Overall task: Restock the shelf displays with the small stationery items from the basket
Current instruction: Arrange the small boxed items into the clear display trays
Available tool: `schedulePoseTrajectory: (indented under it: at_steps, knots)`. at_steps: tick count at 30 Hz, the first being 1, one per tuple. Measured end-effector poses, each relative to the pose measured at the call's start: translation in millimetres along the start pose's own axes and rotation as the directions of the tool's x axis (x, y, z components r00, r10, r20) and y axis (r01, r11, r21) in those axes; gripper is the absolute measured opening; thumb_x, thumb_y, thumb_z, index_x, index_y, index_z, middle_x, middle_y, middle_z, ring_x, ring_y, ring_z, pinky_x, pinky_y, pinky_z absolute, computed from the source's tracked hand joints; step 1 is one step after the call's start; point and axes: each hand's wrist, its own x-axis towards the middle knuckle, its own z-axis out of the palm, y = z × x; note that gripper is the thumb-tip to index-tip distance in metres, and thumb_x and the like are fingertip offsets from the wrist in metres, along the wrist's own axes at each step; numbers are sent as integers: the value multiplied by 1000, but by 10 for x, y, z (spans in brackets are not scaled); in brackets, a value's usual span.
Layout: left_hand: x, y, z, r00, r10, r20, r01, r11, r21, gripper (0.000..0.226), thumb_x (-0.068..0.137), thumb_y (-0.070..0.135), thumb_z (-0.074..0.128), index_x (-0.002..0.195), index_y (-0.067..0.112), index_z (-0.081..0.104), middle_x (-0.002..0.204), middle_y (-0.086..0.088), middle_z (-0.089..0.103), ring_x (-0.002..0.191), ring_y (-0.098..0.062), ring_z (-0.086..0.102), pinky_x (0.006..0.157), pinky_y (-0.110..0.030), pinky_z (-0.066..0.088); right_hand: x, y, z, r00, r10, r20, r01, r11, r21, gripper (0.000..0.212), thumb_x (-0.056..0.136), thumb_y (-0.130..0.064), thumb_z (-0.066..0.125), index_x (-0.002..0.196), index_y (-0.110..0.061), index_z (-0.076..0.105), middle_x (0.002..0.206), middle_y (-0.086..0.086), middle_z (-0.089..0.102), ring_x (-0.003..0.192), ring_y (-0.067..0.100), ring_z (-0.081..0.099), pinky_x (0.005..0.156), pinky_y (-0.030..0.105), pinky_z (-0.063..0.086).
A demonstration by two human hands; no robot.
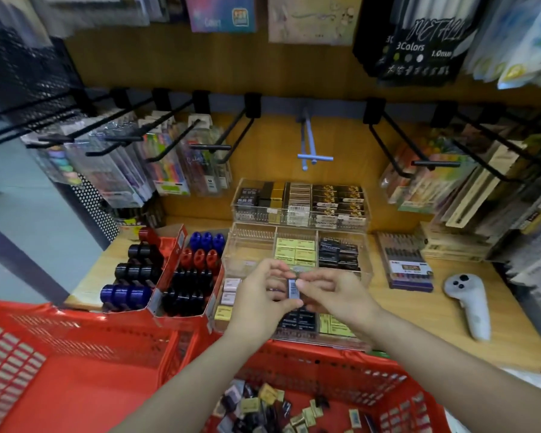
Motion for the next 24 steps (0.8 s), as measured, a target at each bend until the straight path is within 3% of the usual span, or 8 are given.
schedulePoseTrajectory:
  at_steps: [4,6,8,10,13,17,22,24]
  knots:
    - [-95,-52,-166,992,93,81,-106,979,174,44,73,24,86,104,34,57,105,16,64,98,6,59,82,-12,49,-64,-26,104,995,97,33,-101,974,203,11,90,-7,68,99,-1,69,73,3,74,69,12,72,62,23,59]
    - [-97,-153,-317,987,97,129,-140,910,391,45,82,41,77,121,35,55,125,19,56,119,3,49,99,-16,40,-33,-25,69,988,152,-16,-147,972,182,13,92,-4,64,101,4,65,86,9,71,71,16,73,61,19,57]
    - [-94,-277,-474,977,24,211,-154,766,624,52,90,49,64,137,30,50,144,12,47,136,-9,36,112,-27,30,1,21,22,986,138,-91,-141,989,-35,15,93,-7,64,104,3,62,101,14,66,72,15,72,57,2,47]
    - [-106,-405,-582,941,-83,328,-209,620,757,59,95,54,53,147,28,41,158,8,32,147,-13,22,121,-34,19,51,81,33,992,4,-126,-52,923,-382,15,91,-14,68,100,-4,62,92,8,69,60,0,66,46,-5,32]
    - [-118,-544,-624,895,-149,421,-293,516,805,62,99,56,43,153,32,29,163,10,18,151,-13,10,124,-39,10,151,186,155,974,-222,-41,118,658,-744,20,82,-28,79,86,-18,63,79,-4,68,71,7,64,61,13,47]
    - [-99,-581,-617,894,-138,426,-306,506,806,57,101,52,40,153,33,30,163,12,15,151,-13,7,124,-41,9,297,300,350,965,-260,48,163,444,-881,21,83,-26,76,97,-21,61,96,3,69,93,23,63,78,34,51]
    - [-80,-587,-626,898,-101,429,-313,538,783,54,100,48,45,150,31,35,162,11,21,149,-14,12,122,-41,13,288,429,222,950,-309,53,192,442,-876,32,80,-15,79,109,-17,67,107,2,64,96,19,65,88,30,53]
    - [-77,-569,-612,909,-62,411,-311,555,771,54,99,46,48,148,29,34,159,9,27,146,-15,17,121,-38,17,248,430,134,933,-360,7,197,493,-848,32,78,-13,81,107,-18,69,90,-6,62,77,6,61,73,17,53]
